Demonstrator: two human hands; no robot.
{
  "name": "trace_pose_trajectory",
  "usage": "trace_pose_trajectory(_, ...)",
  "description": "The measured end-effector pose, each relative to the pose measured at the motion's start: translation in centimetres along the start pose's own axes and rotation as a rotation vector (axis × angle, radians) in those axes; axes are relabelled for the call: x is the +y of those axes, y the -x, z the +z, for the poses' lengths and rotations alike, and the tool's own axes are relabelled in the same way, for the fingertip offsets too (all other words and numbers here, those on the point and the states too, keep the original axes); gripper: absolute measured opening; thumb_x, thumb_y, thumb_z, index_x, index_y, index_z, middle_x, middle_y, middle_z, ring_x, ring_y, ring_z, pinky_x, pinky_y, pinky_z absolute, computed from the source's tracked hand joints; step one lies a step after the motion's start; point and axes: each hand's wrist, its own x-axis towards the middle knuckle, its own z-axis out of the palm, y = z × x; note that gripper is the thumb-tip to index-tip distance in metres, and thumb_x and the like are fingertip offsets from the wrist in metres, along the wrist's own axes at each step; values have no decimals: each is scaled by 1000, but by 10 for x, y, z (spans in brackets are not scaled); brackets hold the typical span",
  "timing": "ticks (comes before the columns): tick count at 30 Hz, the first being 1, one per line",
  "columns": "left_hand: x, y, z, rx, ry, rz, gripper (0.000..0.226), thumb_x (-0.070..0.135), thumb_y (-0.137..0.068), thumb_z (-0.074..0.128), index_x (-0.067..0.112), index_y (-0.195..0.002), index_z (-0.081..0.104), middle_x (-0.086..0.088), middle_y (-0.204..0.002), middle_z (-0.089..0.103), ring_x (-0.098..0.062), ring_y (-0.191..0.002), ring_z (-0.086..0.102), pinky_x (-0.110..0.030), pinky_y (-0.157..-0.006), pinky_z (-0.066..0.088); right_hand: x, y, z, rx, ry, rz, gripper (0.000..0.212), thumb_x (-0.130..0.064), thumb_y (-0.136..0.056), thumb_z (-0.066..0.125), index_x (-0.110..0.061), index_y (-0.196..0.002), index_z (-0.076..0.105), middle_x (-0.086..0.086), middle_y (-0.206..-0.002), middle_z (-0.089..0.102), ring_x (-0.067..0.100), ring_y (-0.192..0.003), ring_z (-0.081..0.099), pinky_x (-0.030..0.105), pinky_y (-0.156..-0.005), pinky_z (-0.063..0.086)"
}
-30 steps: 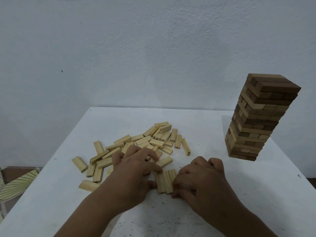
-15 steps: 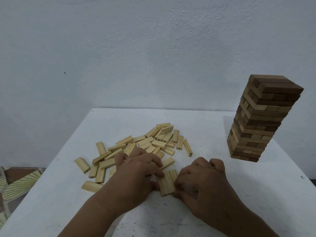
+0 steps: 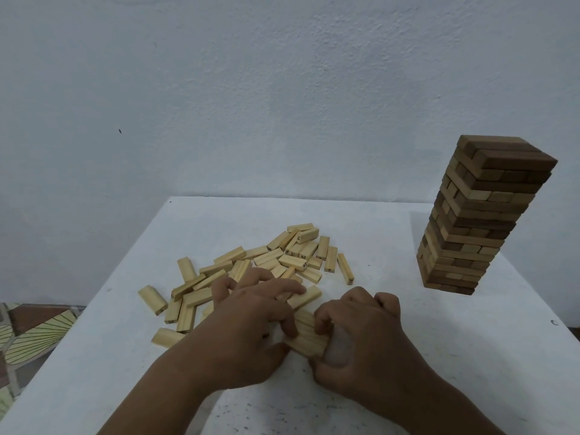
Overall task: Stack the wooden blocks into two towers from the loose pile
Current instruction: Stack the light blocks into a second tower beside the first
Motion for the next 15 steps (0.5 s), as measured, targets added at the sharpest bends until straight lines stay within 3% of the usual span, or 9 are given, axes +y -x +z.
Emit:
trace_pose_trajectory(8,2,-1,0,-3,-39,48,18,44,-69,67,32,-82,64,38,-120,48,6,-122,28,-35,-89,14,6,2,-4,-55,-11,-24,41,-63,-66,54,-44,-101,47,-29,-93,41,-7,-111,28,24,-88,21)
trace_pose_trajectory(15,2,-2,0,-17,-61,54,19,49,-68,64,34,-81,64,40,-119,50,4,-116,31,-38,-82,18,6,2,-6,-99,-28,-20,38,-65,-70,52,-51,-103,41,-26,-103,40,-8,-108,29,23,-91,19)
